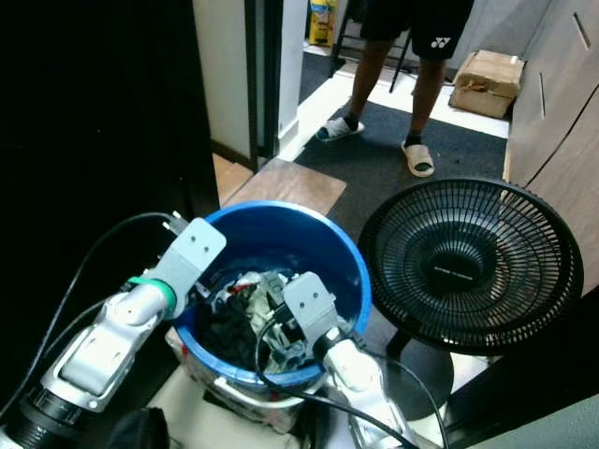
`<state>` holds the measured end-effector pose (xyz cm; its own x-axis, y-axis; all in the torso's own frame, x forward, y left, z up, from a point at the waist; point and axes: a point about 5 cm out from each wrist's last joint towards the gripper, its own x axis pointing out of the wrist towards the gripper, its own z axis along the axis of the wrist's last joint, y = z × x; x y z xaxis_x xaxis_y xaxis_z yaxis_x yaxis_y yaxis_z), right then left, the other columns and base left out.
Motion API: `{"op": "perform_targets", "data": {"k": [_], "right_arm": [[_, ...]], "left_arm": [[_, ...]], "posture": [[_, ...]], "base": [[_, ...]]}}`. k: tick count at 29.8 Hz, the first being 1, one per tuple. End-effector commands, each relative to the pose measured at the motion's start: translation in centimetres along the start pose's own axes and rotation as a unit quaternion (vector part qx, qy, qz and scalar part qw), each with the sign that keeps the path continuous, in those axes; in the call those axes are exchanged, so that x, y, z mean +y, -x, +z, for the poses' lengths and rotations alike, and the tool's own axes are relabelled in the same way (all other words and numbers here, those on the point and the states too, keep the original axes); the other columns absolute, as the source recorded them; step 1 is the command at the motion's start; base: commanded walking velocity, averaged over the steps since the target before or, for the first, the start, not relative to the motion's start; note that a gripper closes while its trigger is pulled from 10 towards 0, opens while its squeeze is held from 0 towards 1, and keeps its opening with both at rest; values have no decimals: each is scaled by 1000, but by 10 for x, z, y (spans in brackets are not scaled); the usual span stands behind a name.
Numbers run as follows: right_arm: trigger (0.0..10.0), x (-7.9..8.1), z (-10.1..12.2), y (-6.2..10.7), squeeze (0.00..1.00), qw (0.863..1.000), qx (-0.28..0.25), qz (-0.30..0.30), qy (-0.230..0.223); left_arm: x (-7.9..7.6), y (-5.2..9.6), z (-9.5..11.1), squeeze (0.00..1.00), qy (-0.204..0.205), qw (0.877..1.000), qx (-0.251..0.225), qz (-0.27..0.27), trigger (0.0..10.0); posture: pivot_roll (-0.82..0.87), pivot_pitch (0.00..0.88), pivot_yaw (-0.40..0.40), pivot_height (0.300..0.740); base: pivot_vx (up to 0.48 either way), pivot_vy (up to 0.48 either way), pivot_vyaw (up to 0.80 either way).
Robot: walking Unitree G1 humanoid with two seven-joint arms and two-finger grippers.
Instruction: Clothes washing
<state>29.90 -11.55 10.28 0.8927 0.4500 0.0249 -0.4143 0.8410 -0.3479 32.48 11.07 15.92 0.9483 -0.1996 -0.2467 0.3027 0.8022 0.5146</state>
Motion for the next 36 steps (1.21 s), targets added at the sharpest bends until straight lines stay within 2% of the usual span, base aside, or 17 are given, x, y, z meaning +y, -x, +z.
{"op": "perform_targets", "data": {"k": [1, 6, 7, 9, 10, 11, 12, 15, 19, 21, 22, 27, 30, 32, 33, 35, 36], "right_arm": [[10000, -2, -18, 10, 0, 999, 43, -7, -12], [10000, -3, -16, 9, 0, 999, 39, -10, -17], [10000, -4, -12, 8, 0, 999, 26, -14, -35], [10000, -4, -12, 8, 0, 999, 26, -14, -35], [10000, -5, -6, 5, 0, 998, 11, -17, -55], [10000, -5, -6, 5, 0, 998, 11, -17, -55], [10000, -4, 1, 2, 0, 997, -6, -17, -75], [10000, -3, 8, -1, 0, 996, -21, -17, -90], [10000, -3, 18, -4, 0, 993, -45, -16, -108], [10000, -5, 31, -7, 0, 989, -74, -16, -127], [10000, -6, 35, -8, 0, 988, -83, -15, -132], [10000, -8, 50, -11, 0, 984, -110, -15, -140], [10000, -15, 62, -11, 0, 979, -133, -21, -150], [10000, -15, 62, -11, 0, 979, -133, -21, -150], [10000, -18, 66, -11, 0, 978, -141, -22, -153], [10000, -18, 66, -11, 0, 978, -141, -22, -153], [10000, -21, 71, -11, 0, 977, -147, -24, -151]], "left_arm": [[1, 0, -19, 0, -16, 999, 39, 9, 10000], [2, 0, -20, 0, -18, 999, 40, 10, 10000], [-1, 0, -17, 0, -3, 999, 32, 5, 10000], [-1, 0, -17, 0, -3, 999, 32, 5, 10000], [-6, 1, -6, 0, 37, 999, 14, -11, 10000], [-6, 1, -6, 0, 37, 999, 14, -11, 10000], [-12, 3, 5, 0, 69, 997, -3, -23, 10000], [-14, 3, 10, 0, 78, 997, -10, -26, 10000], [-13, 0, 4, 0, 51, 999, 3, -11, 10000], [-10, -5, -7, 0, 4, 1000, 21, 3, 10000], [-10, -6, -9, 0, -8, 1000, 25, 5, 10000], [-9, -8, -14, 0, -36, 999, 28, 5, 10000], [-14, -4, -4, 0, 15, 1000, 12, -17, 10000], [-14, -4, -4, 0, 15, 1000, 12, -17, 10000], [-16, -2, 4, 0, 51, 998, -2, -29, 10000], [-16, -2, 4, 0, 51, 998, -2, -29, 10000], [-18, -1, 18, 0, 96, 994, -24, -38, 10000]], "posture": [[80, 100, 32, 555], [80, 100, 32, 555], [80, 100, 32, 555], [80, 100, 32, 555], [78, 101, 31, 555], [78, 101, 31, 555], [80, 99, 32, 555], [80, 99, 33, 555], [81, 97, 34, 555], [81, 94, 36, 555], [81, 94, 36, 555], [78, 90, 41, 555], [76, 86, 41, 555], [76, 86, 41, 555], [76, 86, 41, 555], [76, 86, 41, 555], [76, 82, 38, 555]], "base": [[0, 0, 0], [0, 0, 0], [0, 0, 0], [0, 0, 0], [0, 0, 0], [0, 0, 0], [0, 0, 0], [0, 0, 0], [0, 0, 0], [0, 0, 0], [0, 0, 0], [0, 0, 0], [0, 0, 0], [0, 0, 0], [0, 0, 0], [0, 0, 0], [0, 0, 0]]}}
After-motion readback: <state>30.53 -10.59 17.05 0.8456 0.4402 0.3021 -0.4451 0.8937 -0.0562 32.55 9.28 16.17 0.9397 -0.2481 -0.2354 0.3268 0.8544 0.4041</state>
